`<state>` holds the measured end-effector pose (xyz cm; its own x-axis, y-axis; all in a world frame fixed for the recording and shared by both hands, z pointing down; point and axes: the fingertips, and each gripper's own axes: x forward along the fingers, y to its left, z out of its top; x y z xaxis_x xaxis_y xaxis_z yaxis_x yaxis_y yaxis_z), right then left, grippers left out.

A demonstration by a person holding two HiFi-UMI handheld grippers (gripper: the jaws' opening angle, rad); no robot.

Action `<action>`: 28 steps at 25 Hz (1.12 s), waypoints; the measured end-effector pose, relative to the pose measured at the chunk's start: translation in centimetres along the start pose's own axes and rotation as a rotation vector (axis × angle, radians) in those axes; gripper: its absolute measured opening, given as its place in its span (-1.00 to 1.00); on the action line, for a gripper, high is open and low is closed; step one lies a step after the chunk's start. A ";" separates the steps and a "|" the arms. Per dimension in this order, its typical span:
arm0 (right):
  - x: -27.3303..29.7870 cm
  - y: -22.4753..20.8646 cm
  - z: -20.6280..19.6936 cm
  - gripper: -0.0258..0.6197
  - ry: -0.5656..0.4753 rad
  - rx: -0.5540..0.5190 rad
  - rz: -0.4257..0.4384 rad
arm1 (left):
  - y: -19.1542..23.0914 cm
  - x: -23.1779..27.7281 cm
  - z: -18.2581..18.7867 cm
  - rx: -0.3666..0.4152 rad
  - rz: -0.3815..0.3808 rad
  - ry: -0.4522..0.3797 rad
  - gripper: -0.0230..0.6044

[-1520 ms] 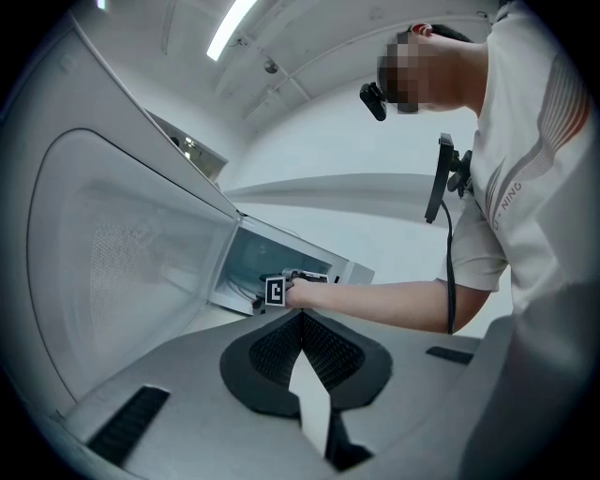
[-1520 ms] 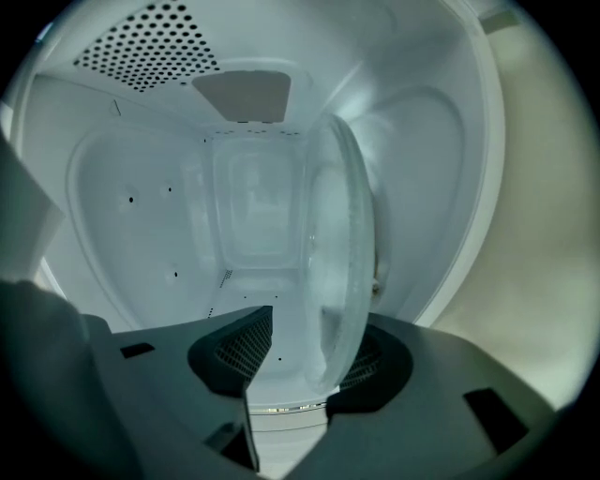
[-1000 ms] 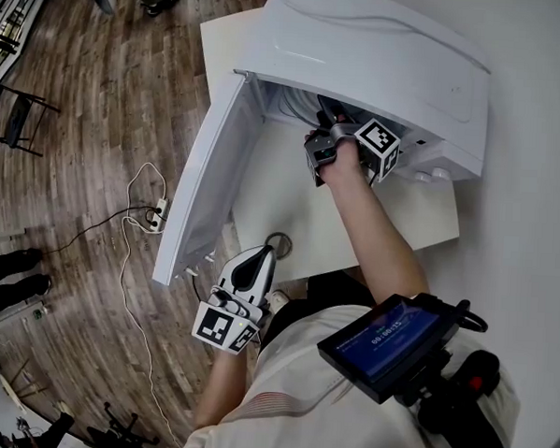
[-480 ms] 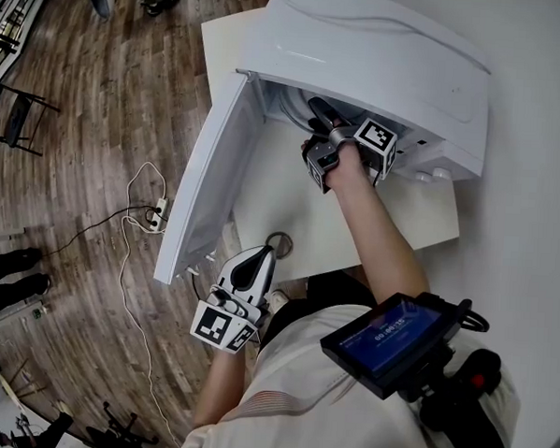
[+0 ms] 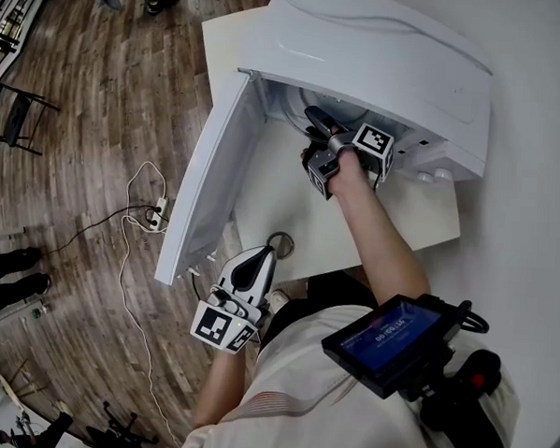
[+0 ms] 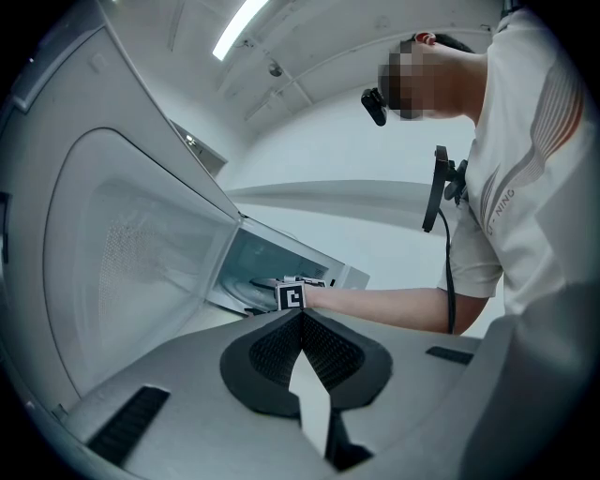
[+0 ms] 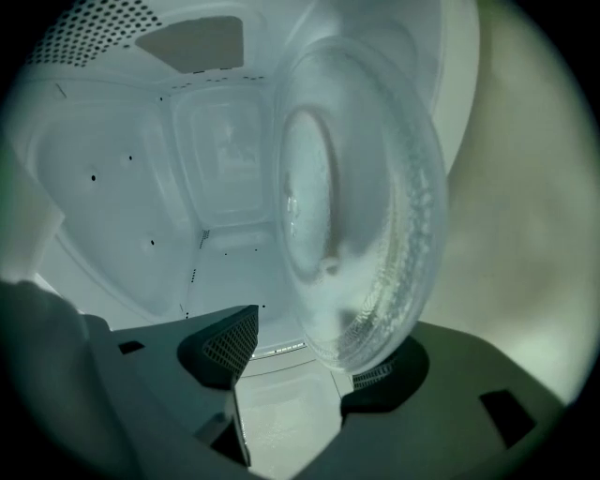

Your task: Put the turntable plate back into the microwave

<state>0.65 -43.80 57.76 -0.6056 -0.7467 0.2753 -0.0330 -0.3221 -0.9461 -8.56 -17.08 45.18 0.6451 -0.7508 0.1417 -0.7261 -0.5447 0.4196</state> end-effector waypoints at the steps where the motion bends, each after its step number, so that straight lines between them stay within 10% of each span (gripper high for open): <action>1: 0.0 -0.1 0.0 -0.11 0.005 -0.005 0.001 | 0.0 -0.1 -0.1 -0.001 0.001 0.000 -0.89; 16: -6.8 0.1 -6.5 -0.11 0.204 -0.160 0.145 | -0.7 -1.6 0.4 0.019 -0.019 -0.026 -0.89; 28: -20.0 9.7 -13.3 -0.83 0.027 -0.598 0.376 | -5.4 -10.2 2.3 0.102 -0.072 -0.076 -0.89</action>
<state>1.87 -24.21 40.83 -0.6807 -0.7276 -0.0857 -0.2439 0.3354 -0.9100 -11.76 -7.32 39.41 0.6796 -0.7323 0.0440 -0.7012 -0.6308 0.3321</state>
